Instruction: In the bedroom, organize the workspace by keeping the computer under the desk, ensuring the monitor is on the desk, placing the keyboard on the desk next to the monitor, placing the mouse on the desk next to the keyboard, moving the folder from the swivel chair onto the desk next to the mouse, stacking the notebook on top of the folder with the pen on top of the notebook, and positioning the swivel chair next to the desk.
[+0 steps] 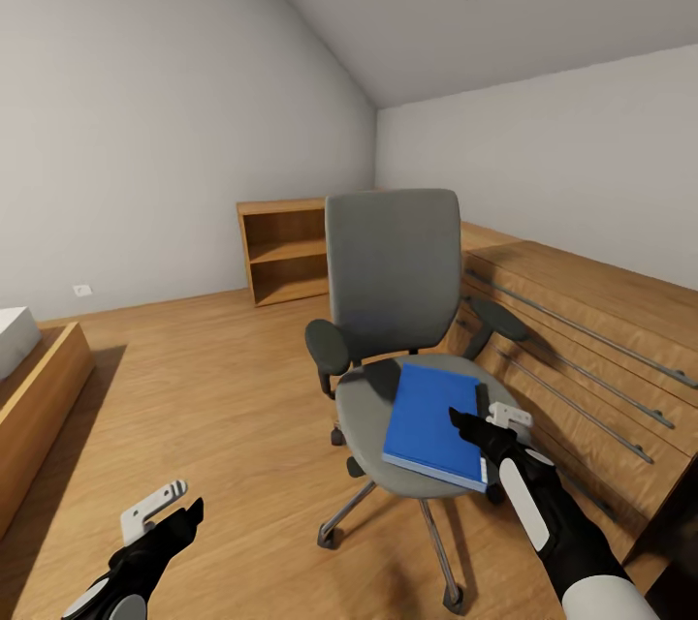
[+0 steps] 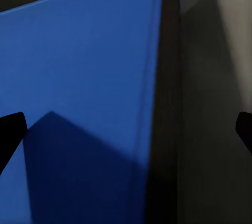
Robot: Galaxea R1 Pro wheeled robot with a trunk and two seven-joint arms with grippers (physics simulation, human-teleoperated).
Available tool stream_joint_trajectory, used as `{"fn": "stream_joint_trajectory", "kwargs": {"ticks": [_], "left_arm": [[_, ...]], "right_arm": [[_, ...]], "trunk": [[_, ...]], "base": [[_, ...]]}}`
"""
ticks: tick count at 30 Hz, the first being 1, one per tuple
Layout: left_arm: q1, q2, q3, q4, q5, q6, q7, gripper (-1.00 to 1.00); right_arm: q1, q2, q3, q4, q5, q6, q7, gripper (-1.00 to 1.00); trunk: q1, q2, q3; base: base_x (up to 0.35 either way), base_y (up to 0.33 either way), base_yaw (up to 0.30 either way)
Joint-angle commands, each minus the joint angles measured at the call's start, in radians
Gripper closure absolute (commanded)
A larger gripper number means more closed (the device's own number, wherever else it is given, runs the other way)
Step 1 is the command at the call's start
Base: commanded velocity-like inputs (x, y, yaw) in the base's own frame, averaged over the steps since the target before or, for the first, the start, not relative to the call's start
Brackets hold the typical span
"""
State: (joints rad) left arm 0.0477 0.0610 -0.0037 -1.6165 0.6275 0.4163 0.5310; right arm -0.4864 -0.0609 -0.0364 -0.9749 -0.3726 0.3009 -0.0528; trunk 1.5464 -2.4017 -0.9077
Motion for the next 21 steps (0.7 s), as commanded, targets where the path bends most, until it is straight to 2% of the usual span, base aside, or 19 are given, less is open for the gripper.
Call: {"fn": "stream_joint_trajectory", "kwargs": {"ticks": [1,10,15,21], "left_arm": [[0.0,0.0,0.0,-0.002,0.008,0.003,0.006,-1.0],[0.0,0.002,0.005,-0.002,0.009,0.004,0.005,-1.0],[0.0,0.002,0.005,-0.002,0.009,0.004,0.004,-1.0],[0.0,0.002,0.005,-0.002,0.009,0.004,0.004,-1.0]], "right_arm": [[0.0,0.0,0.001,0.025,-0.009,0.005,-0.007,-1.0],[0.0,0.0,0.001,0.025,-0.009,0.005,-0.007,-1.0],[0.0,0.0,0.001,0.025,-0.009,0.005,-0.007,-1.0],[0.0,0.0,0.0,0.025,-0.009,0.005,-0.007,-1.0]], "trunk": [[0.0,0.0,-0.001],[0.0,0.0,-0.001],[0.0,0.0,-0.001],[0.0,0.0,-0.001]], "base": [[0.0,0.0,0.0],[-0.006,0.0,0.0],[-0.18,0.0,0.0],[-0.061,0.0,0.0]]}}
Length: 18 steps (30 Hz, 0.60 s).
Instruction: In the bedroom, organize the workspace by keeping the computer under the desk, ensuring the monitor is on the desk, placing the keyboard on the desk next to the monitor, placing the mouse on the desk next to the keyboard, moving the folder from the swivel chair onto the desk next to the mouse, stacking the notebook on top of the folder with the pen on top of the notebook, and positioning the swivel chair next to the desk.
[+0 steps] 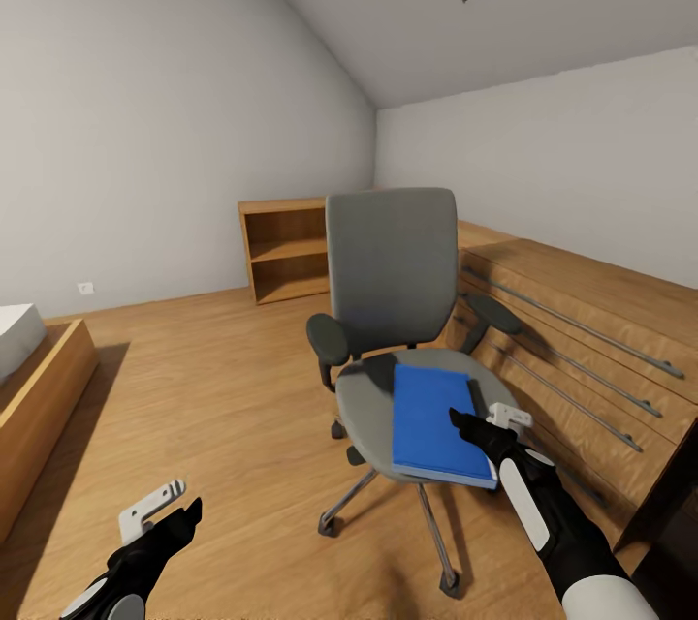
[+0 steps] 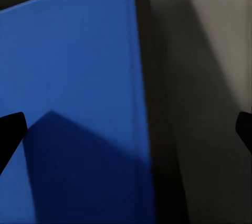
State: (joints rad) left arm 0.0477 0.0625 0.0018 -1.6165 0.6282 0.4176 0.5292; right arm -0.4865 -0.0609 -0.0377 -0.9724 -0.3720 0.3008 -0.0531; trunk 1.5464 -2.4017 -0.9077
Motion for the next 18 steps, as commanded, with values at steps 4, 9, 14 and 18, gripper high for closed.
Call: {"fn": "stream_joint_trajectory", "kwargs": {"ticks": [4,9,14,18], "left_arm": [[0.0,0.0,0.0,-0.002,0.008,0.003,0.006,-1.0],[0.0,0.0,0.0,-0.002,0.008,0.003,0.006,-1.0],[0.0,0.0,0.0,-0.002,0.008,0.003,0.006,-1.0],[0.0,0.0,0.0,-0.002,0.009,0.003,0.006,-1.0]], "right_arm": [[0.0,0.0,0.001,0.023,-0.01,0.005,-0.007,-1.0],[0.0,0.0,0.001,0.023,-0.01,0.005,-0.007,-1.0],[0.0,0.0,0.001,0.023,-0.01,0.005,-0.007,-1.0],[0.0,0.0,0.001,0.023,-0.01,0.005,-0.007,-1.0]], "trunk": [[0.0,0.0,-0.001],[0.0,0.0,-0.001],[0.0,0.0,-0.001],[0.0,0.0,-0.001]], "base": [[-0.018,0.0,0.0],[-0.182,0.0,0.0],[-0.119,0.0,0.0],[-0.028,0.0,0.0]]}}
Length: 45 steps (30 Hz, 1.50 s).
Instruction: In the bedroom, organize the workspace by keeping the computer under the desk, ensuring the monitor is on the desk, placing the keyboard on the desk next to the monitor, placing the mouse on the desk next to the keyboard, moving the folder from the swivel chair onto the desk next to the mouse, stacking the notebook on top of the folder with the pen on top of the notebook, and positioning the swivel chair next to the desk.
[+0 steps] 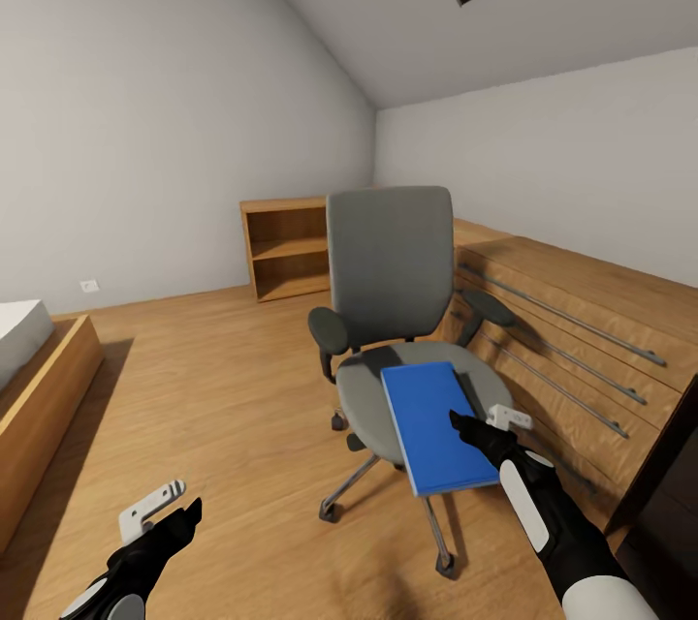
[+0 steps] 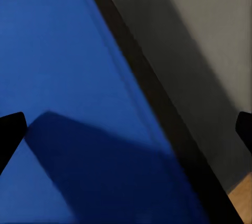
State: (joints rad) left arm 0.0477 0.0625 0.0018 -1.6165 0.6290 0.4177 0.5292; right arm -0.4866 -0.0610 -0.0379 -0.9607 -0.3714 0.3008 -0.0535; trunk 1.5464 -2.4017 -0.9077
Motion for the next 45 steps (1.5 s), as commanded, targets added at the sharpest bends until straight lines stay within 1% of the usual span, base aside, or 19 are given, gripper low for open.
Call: {"fn": "stream_joint_trajectory", "kwargs": {"ticks": [1,3,39,43,44,45], "left_arm": [[0.0,0.0,0.0,-0.002,0.008,0.003,0.006,-1.0],[0.0,0.0,0.0,-0.002,0.008,0.003,0.006,-1.0],[0.0,-0.001,-0.003,-0.002,0.009,0.003,0.006,-1.0],[0.0,-0.001,-0.003,-0.002,0.009,0.003,0.006,-1.0],[0.0,-0.001,-0.003,-0.002,0.009,0.003,0.006,-1.0],[0.0,0.0,-0.003,-0.002,0.008,0.003,0.006,-1.0]], "right_arm": [[0.0,0.0,0.001,0.011,-0.011,0.005,-0.006,-1.0],[0.0,0.0,0.001,0.011,-0.011,0.005,-0.006,-1.0],[0.0,-0.001,0.001,0.007,-0.011,0.004,-0.006,-1.0],[0.0,-0.002,0.0,-0.023,-0.012,0.007,-0.005,-1.0],[0.001,-0.003,0.0,-0.037,-0.012,0.009,-0.005,-1.0],[0.001,-0.004,-0.001,-0.071,-0.012,0.018,-0.006,-1.0]], "trunk": [[0.0,0.0,-0.001],[0.0,0.0,-0.001],[-0.138,0.252,0.112],[-0.153,0.28,0.124],[-0.157,0.287,0.127],[-0.161,0.294,0.131]], "base": [[-0.013,0.0,0.0],[-0.007,0.0,0.0],[0.0,0.0,0.0],[0.0,0.0,0.0],[0.0,0.0,0.0],[0.0,0.0,0.0]]}}
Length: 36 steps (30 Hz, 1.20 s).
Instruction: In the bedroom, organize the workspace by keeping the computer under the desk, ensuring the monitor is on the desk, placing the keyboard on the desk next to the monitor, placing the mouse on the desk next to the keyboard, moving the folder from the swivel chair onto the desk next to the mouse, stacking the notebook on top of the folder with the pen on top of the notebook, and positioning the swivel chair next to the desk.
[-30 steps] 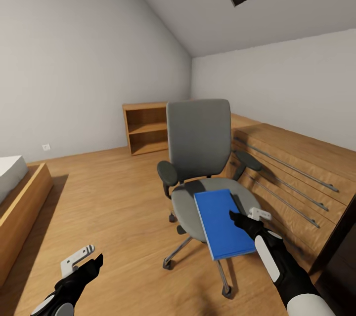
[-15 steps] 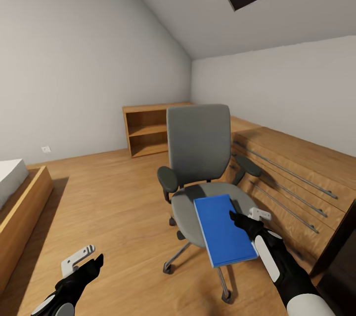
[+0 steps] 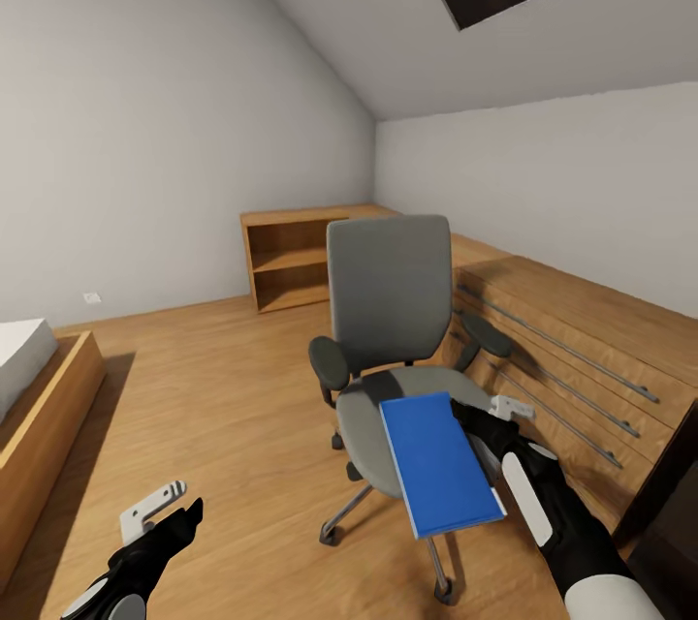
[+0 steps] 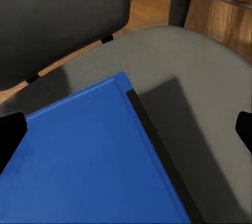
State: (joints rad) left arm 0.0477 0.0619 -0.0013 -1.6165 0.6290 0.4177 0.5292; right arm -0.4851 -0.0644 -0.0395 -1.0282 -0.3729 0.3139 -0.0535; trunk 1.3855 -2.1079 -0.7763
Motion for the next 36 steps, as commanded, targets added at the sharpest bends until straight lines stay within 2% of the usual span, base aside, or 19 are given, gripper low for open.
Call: {"fn": "stream_joint_trajectory", "kwargs": {"ticks": [1,4,5,9,13,14,15,17,23,26,27,31,33,34,36], "left_arm": [[0.0,0.0,0.0,-0.002,0.008,0.003,0.006,-1.0],[0.0,0.001,0.0,-0.002,0.008,0.003,0.006,-1.0],[0.0,0.001,0.001,-0.002,0.008,0.003,0.006,-1.0],[0.0,0.001,0.001,-0.002,0.008,0.003,0.006,-1.0],[0.0,0.001,0.001,-0.002,0.008,0.003,0.006,-1.0],[0.0,0.001,0.002,-0.002,0.009,0.003,0.006,-1.0],[0.0,0.001,0.002,-0.002,0.008,0.003,0.006,-1.0],[0.0,0.001,0.002,-0.002,0.009,0.003,0.006,-1.0],[0.0,0.001,0.003,-0.002,0.009,0.003,0.006,-1.0],[0.0,0.001,0.003,-0.002,0.009,0.004,0.006,-1.0],[0.0,0.001,0.003,-0.002,0.009,0.004,0.006,-1.0],[0.0,0.001,0.003,-0.002,0.009,0.004,0.006,-1.0],[0.0,0.001,0.003,-0.002,0.009,0.004,0.006,-1.0],[0.0,0.001,0.003,-0.002,0.009,0.003,0.006,-1.0],[0.0,0.001,0.003,-0.002,0.009,0.003,0.006,-1.0]], "right_arm": [[0.001,-0.001,0.0,-0.023,-0.01,0.013,-0.006,-1.0],[0.005,-0.002,-0.003,-0.1,-0.011,0.053,-0.006,-1.0],[0.013,-0.002,-0.007,-0.16,-0.013,0.09,-0.007,-1.0],[0.043,-0.002,-0.017,-0.263,-0.017,0.165,-0.008,-1.0],[0.077,0.0,-0.055,-0.332,-0.034,0.231,-0.008,-1.0],[0.096,0.002,-0.084,-0.362,-0.092,0.26,-0.006,-1.0],[0.101,0.001,-0.089,-0.367,-0.117,0.265,-0.006,-1.0],[0.105,0.001,-0.094,-0.371,-0.144,0.269,-0.004,-1.0],[0.108,0.0,-0.098,-0.377,-0.174,0.279,-0.003,-1.0],[0.109,0.0,-0.101,-0.381,-0.208,0.288,-0.002,-1.0],[0.109,0.0,-0.102,-0.385,-0.249,0.293,-0.002,-1.0],[0.109,-0.001,-0.103,-0.388,-0.316,0.297,-0.003,-1.0],[0.109,-0.001,-0.103,-0.388,-0.332,0.298,-0.003,-1.0],[0.109,-0.001,-0.103,-0.388,-0.353,0.299,-0.003,-1.0],[0.109,-0.001,-0.104,-0.387,-0.356,0.299,-0.003,-1.0]], "trunk": [[-0.004,0.007,0.002],[-0.015,0.028,0.012],[-0.019,0.035,0.015],[-0.035,0.063,0.027],[-0.05,0.091,0.04],[-0.05,0.091,0.04],[-0.05,0.091,0.04],[-0.05,0.091,0.04],[-0.05,0.091,0.04],[-0.05,0.091,0.04],[-0.05,0.091,0.04],[-0.05,0.091,0.04],[-0.05,0.091,0.04],[-0.05,0.091,0.04],[-0.05,0.091,0.04]], "base": [[0.0,0.0,0.0],[0.0,0.0,0.0],[0.0,0.0,0.0],[0.0,0.0,0.0],[0.0,0.0,0.0],[0.0,0.0,0.0],[0.0,0.0,0.0],[0.0,0.0,0.0],[0.0,0.0,0.0],[0.0,0.0,0.0],[0.0,0.0,0.0],[0.0,0.0,0.0],[0.0,0.0,0.0],[0.0,0.0,0.0],[-0.018,0.016,-0.003]]}}
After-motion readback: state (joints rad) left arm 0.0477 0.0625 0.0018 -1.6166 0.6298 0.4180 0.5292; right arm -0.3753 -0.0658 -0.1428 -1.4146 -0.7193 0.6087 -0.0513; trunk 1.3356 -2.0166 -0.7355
